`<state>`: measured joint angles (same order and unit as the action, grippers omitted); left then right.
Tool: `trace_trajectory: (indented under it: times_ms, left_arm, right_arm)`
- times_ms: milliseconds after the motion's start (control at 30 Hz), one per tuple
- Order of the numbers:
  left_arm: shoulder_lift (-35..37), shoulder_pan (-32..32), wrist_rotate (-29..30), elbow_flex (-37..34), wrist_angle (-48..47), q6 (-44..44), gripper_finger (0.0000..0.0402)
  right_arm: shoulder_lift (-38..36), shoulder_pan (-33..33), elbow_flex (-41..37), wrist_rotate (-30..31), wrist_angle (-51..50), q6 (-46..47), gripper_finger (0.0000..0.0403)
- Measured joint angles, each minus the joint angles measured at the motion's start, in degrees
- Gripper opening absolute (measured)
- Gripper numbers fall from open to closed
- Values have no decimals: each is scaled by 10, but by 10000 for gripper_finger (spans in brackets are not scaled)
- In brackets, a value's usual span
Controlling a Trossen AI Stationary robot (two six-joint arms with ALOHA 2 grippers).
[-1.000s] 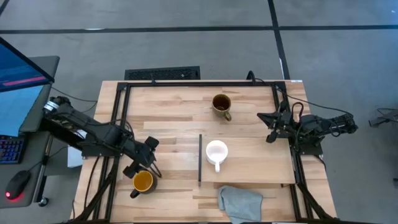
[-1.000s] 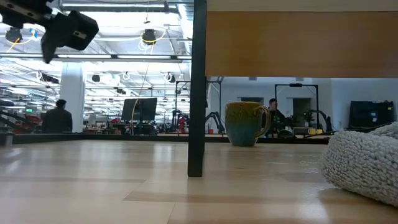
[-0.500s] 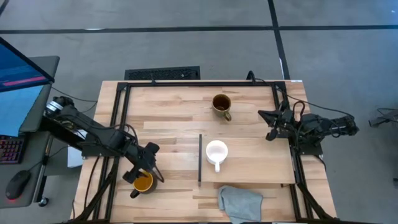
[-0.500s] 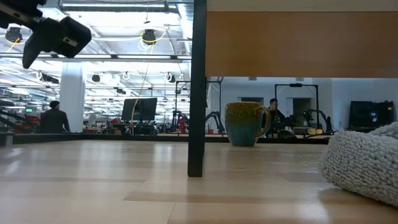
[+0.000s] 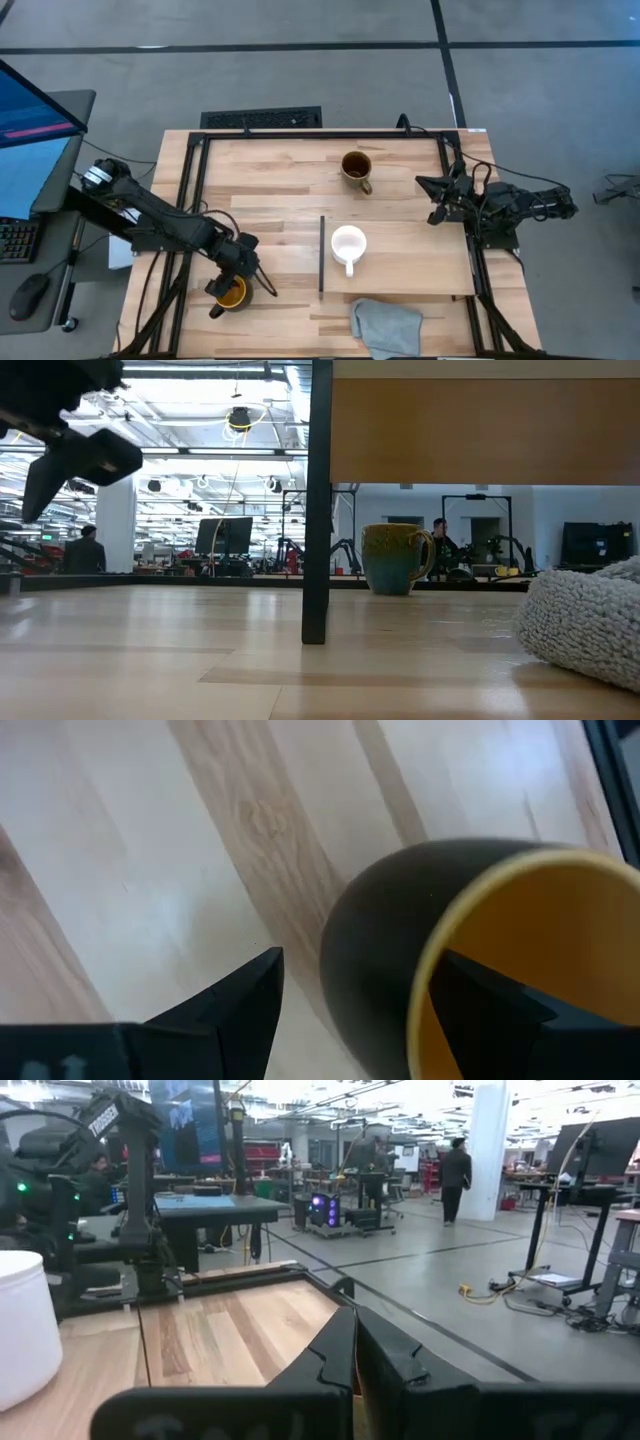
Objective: Stack small to large cups/mugs on shelf
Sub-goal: Put the black mug on the center of the table
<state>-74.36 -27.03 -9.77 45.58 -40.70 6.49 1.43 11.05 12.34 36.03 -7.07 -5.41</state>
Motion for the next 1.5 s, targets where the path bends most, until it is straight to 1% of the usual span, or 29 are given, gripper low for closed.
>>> trace_trajectory:
  times_ms: [133,333,500,833,967,1033,1100,1367,1500]
  left_arm:
    - [-14,0,-2,0,5,41,233]
    - [-15,0,0,0,18,22,233]
    - [-15,0,-1,0,18,76,233]
    - [-15,0,-4,0,16,104,233]
    - [-15,1,-3,0,16,86,233]
    - [-15,1,-3,0,16,101,233]
    - [-15,1,-2,0,11,128,233]
    - [-15,1,-5,0,-46,166,233]
    - [-15,1,-6,0,-49,163,233]
  right_arm:
    - [0,0,0,0,1,9,33]
    - [0,0,0,0,5,10,33]
    - [0,0,0,0,15,10,33]
    - [0,0,0,2,33,11,33]
    - [0,0,0,2,33,38,33]
    - [0,0,0,2,33,57,33]
    - [0,0,0,2,32,75,33]
    - [0,0,0,1,30,100,33]
    - [0,0,0,0,30,100,33]
